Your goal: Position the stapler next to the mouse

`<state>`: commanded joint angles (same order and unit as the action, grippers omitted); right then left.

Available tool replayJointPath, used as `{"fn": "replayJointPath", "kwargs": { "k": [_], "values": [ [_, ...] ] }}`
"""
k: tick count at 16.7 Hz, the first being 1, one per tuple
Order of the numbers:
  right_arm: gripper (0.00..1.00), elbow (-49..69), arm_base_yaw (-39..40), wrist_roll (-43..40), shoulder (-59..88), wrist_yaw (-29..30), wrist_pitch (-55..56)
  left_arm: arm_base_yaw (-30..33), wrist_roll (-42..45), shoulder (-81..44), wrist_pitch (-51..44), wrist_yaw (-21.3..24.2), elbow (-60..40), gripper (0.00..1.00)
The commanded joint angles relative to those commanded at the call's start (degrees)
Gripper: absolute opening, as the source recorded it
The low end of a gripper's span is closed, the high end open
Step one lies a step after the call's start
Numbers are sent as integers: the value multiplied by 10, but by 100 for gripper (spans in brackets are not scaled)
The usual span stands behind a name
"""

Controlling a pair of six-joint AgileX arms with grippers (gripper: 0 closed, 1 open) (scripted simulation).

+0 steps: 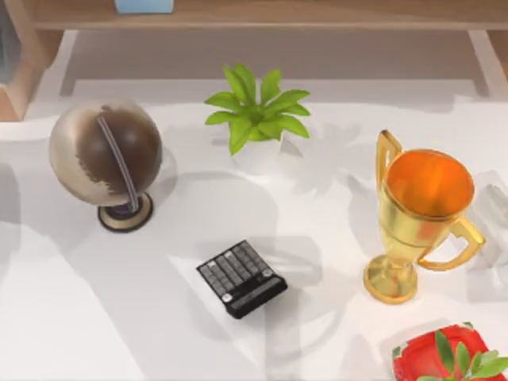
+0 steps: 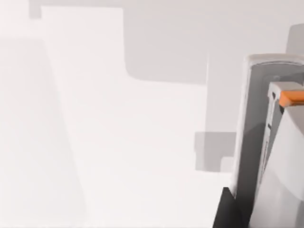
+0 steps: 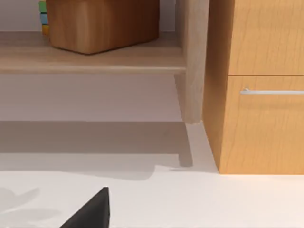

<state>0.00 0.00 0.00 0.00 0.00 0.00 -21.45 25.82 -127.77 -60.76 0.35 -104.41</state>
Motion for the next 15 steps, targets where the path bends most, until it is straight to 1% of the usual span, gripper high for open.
{"fn": "replayJointPath", "kwargs": {
  "k": [4,10,15],
  "values": [
    [100,0,0,0,0,0,0,-13,-11,-21,-8,-7,15,0],
    [100,0,0,0,0,0,0,-15,-13,-31,-10,-8,25,0],
    [100,0,0,0,0,0,0,-15,-13,-31,-10,-8,25,38]
  ]
}}
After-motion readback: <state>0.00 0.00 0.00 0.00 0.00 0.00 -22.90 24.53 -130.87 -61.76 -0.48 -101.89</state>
